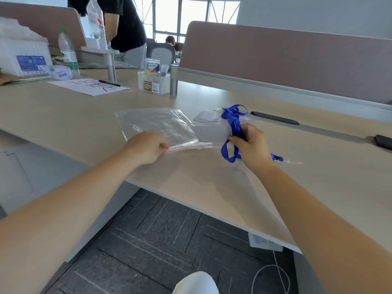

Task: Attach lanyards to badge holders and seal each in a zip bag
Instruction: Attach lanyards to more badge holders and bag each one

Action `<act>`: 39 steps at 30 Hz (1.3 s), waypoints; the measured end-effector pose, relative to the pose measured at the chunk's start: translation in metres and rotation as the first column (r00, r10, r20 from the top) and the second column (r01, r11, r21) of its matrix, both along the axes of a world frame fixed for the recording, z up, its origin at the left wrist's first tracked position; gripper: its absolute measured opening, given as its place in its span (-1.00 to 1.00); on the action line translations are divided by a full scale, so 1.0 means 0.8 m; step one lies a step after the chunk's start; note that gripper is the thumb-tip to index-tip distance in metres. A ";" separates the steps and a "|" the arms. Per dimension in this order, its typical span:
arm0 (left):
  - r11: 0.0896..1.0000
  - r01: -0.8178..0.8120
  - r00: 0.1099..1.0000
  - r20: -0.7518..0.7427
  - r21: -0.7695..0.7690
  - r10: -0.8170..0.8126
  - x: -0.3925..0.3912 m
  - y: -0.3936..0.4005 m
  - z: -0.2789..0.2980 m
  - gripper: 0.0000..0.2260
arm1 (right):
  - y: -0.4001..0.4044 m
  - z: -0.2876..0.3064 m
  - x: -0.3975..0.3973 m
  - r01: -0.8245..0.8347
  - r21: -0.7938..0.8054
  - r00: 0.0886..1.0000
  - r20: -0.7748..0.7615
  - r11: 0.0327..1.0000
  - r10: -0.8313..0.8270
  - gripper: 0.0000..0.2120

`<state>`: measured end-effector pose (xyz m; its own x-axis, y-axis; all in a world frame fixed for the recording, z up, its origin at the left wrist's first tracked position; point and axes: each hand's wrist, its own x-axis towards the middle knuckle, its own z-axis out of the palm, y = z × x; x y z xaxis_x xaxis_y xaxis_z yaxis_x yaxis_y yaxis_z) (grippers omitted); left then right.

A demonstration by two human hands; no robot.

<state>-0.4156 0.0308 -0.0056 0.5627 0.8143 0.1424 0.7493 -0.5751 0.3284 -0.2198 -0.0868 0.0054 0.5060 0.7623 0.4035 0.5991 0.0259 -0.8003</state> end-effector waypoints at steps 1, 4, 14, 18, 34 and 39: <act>1.000 0.011 1.000 0.014 0.012 -0.011 0.000 -0.001 0.000 -0.79 | -0.001 0.002 -0.002 0.002 0.003 1.000 -0.006 1.000 -0.002 -0.90; 0.998 0.027 0.996 0.082 0.055 -0.032 0.004 -0.004 0.000 -0.77 | -0.005 0.008 -0.006 0.006 0.026 0.999 -0.035 1.000 -0.005 -0.90; 0.993 0.081 0.958 0.269 0.084 -0.101 0.035 -0.016 0.007 -0.86 | -0.023 0.022 0.009 0.066 0.129 0.994 -0.097 0.989 -0.054 -0.88; 0.981 0.164 0.939 0.287 0.103 -0.187 0.058 -0.024 0.010 -0.79 | -0.040 0.028 0.019 0.033 0.199 0.990 -0.144 0.979 -0.004 -0.77; 0.877 0.480 0.794 0.411 0.028 -0.447 0.158 -0.082 0.041 -0.63 | -0.125 0.030 0.081 0.233 0.092 0.941 0.229 0.968 -0.248 -0.87; 0.847 0.531 0.763 0.419 0.026 -0.491 0.179 -0.098 0.047 -0.64 | -0.147 0.035 0.100 0.341 0.089 0.774 0.538 0.936 -0.333 -0.83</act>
